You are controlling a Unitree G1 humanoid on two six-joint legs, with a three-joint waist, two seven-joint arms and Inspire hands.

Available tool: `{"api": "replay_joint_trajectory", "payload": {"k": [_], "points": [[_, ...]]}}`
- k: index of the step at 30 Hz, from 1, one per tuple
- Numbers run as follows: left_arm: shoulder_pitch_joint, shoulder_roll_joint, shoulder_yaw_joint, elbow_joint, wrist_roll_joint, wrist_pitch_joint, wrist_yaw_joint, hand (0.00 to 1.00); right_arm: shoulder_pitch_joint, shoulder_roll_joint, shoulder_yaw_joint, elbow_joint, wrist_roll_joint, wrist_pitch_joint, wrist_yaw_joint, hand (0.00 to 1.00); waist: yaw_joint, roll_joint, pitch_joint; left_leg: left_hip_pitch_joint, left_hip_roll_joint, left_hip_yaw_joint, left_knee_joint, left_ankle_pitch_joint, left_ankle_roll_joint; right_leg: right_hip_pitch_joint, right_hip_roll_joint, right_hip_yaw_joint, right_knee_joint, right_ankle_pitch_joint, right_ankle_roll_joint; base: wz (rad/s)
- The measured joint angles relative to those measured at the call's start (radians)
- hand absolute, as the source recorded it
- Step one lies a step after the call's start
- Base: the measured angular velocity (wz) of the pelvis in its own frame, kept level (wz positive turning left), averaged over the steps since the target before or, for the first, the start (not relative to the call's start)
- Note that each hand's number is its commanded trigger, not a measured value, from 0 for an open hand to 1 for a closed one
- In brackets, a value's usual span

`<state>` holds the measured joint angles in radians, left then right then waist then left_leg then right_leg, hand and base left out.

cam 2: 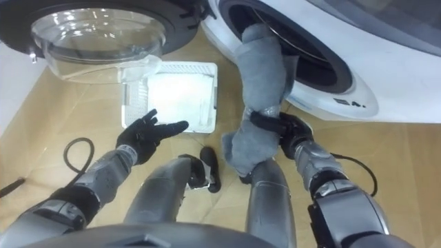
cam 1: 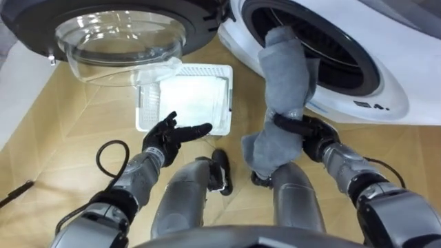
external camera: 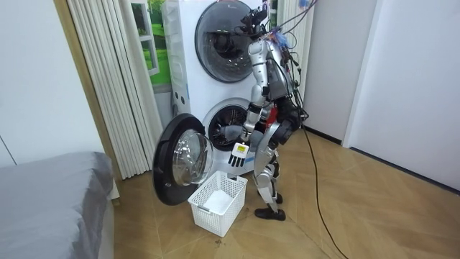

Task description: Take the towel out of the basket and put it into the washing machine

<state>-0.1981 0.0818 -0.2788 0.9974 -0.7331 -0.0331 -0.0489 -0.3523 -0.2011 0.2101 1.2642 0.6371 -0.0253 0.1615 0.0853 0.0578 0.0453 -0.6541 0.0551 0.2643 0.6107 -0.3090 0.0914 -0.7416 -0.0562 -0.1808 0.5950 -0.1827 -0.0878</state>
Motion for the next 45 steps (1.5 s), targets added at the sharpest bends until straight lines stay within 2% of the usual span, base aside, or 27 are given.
{"api": "replay_joint_trajectory", "payload": {"k": [5,8,9,10,11,14,15,16,18,20,22,25,28,29,30,31,32,37,42,45], "points": [[0.014,0.006,-0.001,-0.035,0.009,0.0,0.029,0.0,-0.022,-0.03,-0.02,0.021,0.097,0.009,0.0,1.0,-0.002,-0.002,0.0012,-0.014,-0.003,0.006,0.001,0.0,0.0,-0.019,-0.007,-0.001,0.014,-0.005,0.0,0.01],[0.014,0.007,-0.001,-0.049,0.022,0.001,0.043,0.0,-0.043,-0.063,-0.063,0.024,0.148,0.03,-0.021,1.0,-0.004,-0.008,0.0042,-0.03,-0.017,0.006,0.014,0.003,0.003,-0.047,-0.022,0.004,0.045,-0.018,0.002,0.08],[0.018,0.009,0.0,-0.059,0.018,0.002,0.047,0.0,-0.046,-0.075,-0.086,0.022,0.178,0.035,-0.028,1.0,-0.005,-0.013,0.0063,-0.033,-0.023,0.006,0.014,0.005,0.004,-0.054,-0.029,0.005,0.055,-0.022,0.002,0.1],[0.024,0.018,0.0,-0.076,0.017,0.003,0.051,0.0,-0.057,-0.089,-0.097,0.022,0.219,0.047,-0.032,1.0,-0.01,-0.027,0.0116,-0.034,-0.032,0.006,0.014,0.008,0.004,-0.064,-0.038,0.01,0.072,-0.03,0.001,0.12],[0.027,0.022,-0.002,-0.083,0.017,0.003,0.055,0.0,-0.061,-0.097,-0.099,0.021,0.241,0.052,-0.036,1.0,-0.013,-0.03,0.0132,-0.036,-0.033,0.006,0.016,0.008,0.004,-0.066,-0.04,0.01,0.076,-0.032,0.002,0.08],[0.037,0.036,-0.002,-0.107,0.025,0.003,0.065,0.0,-0.094,-0.135,-0.108,0.004,0.338,0.074,-0.05,1.0,-0.026,-0.06,0.0123,-0.055,-0.033,0.007,0.031,0.008,0.004,-0.085,-0.044,0.012,0.089,-0.034,0.001,0.0],[0.037,0.039,0.001,-0.109,0.029,0.003,0.066,0.0,-0.116,-0.145,-0.121,0.004,0.365,0.088,-0.049,1.0,-0.029,-0.077,0.0112,-0.063,-0.036,0.008,0.036,0.009,0.005,-0.099,-0.046,0.019,0.099,-0.034,0.001,0.0],[0.04,0.041,0.001,-0.114,0.029,0.004,0.067,0.0,-0.132,-0.153,-0.124,0.005,0.386,0.126,-0.049,1.0,-0.03,-0.088,0.0107,-0.072,-0.034,0.008,0.045,0.009,0.005,-0.104,-0.046,0.019,0.103,-0.034,0.001,0.0],[0.051,0.047,0.001,-0.125,0.026,0.004,0.069,0.0,-0.141,-0.155,-0.124,0.002,0.396,0.146,-0.056,1.0,-0.029,-0.102,0.0103,-0.08,-0.035,0.008,0.053,0.009,0.005,-0.111,-0.048,0.019,0.109,-0.034,0.001,0.02],[0.065,0.055,-0.002,-0.137,0.025,0.005,0.081,0.0,-0.147,-0.163,-0.124,-0.004,0.43,0.174,-0.065,1.0,-0.029,-0.11,0.011,-0.086,-0.036,0.008,0.067,0.008,0.006,-0.117,-0.051,0.021,0.122,-0.035,0.003,0.0],[0.099,0.078,0.001,-0.175,0.028,0.01,0.095,0.0,-0.178,-0.171,-0.124,-0.037,0.47,0.238,-0.088,1.0,-0.057,-0.122,0.0112,-0.094,-0.046,0.018,0.067,0.009,0.012,-0.14,-0.063,0.034,0.146,-0.037,0.005,0.0],[0.13,0.083,0.001,-0.23,0.029,0.013,0.119,0.0,-0.21,-0.174,-0.124,-0.051,0.556,0.277,-0.103,1.0,-0.07,-0.127,0.0106,-0.114,-0.043,0.035,0.086,-0.001,0.031,-0.169,-0.066,0.048,0.176,-0.037,0.006,-0.08],[0.158,0.085,0.004,-0.277,0.029,0.011,0.135,0.0,-0.236,-0.176,-0.125,-0.088,0.659,0.311,-0.145,1.0,-0.087,-0.133,0.0097,-0.122,-0.045,0.044,0.104,-0.004,0.037,-0.183,-0.075,0.053,0.198,-0.036,0.006,0.0],[0.161,0.086,0.006,-0.281,0.029,0.011,0.138,0.0,-0.242,-0.176,-0.125,-0.094,0.677,0.318,-0.156,0.9,-0.093,-0.134,0.0098,-0.122,-0.047,0.045,0.107,-0.004,0.037,-0.184,-0.079,0.053,0.204,-0.036,0.007,0.04],[0.167,0.086,0.01,-0.283,0.029,0.009,0.145,0.0,-0.253,-0.176,-0.128,-0.101,0.712,0.333,-0.177,0.86,-0.104,-0.133,0.0096,-0.124,-0.048,0.045,0.115,-0.006,0.04,-0.185,-0.082,0.052,0.21,-0.037,0.008,0.06],[0.172,0.084,0.025,-0.284,0.03,0.01,0.149,0.0,-0.256,-0.176,-0.14,-0.134,0.735,0.354,-0.212,0.73,-0.115,-0.133,0.0096,-0.126,-0.048,0.044,0.12,-0.007,0.043,-0.186,-0.084,0.051,0.214,-0.037,0.008,0.05],[0.174,0.082,0.032,-0.286,0.03,0.01,0.152,0.0,-0.257,-0.176,-0.145,-0.149,0.743,0.362,-0.228,0.0,-0.119,-0.133,0.0095,-0.128,-0.049,0.044,0.122,-0.008,0.044,-0.186,-0.086,0.05,0.216,-0.037,0.009,0.05],[0.175,0.053,0.053,-0.295,0.09,0.006,0.178,0.0,-0.285,-0.176,-0.157,-0.156,0.781,0.365,-0.342,0.0,-0.131,-0.132,0.0093,-0.13,-0.062,0.045,0.15,-0.017,0.06,-0.191,-0.112,0.046,0.253,-0.049,0.023,0.05],[0.178,0.021,0.052,-0.319,0.099,0.007,0.199,0.0,-0.315,-0.176,-0.199,-0.156,0.849,0.366,-0.435,0.0,-0.156,-0.13,0.0086,-0.143,-0.08,0.049,0.168,-0.023,0.08,-0.207,-0.139,0.047,0.286,-0.064,0.038,0.1],[0.184,0.015,0.05,-0.34,0.116,0.007,0.208,0.0,-0.328,-0.176,-0.215,-0.156,0.856,0.366,-0.473,0.0,-0.162,-0.125,0.0085,-0.149,-0.085,0.051,0.179,-0.027,0.087,-0.213,-0.149,0.046,0.297,-0.069,0.044,0.02]]}}
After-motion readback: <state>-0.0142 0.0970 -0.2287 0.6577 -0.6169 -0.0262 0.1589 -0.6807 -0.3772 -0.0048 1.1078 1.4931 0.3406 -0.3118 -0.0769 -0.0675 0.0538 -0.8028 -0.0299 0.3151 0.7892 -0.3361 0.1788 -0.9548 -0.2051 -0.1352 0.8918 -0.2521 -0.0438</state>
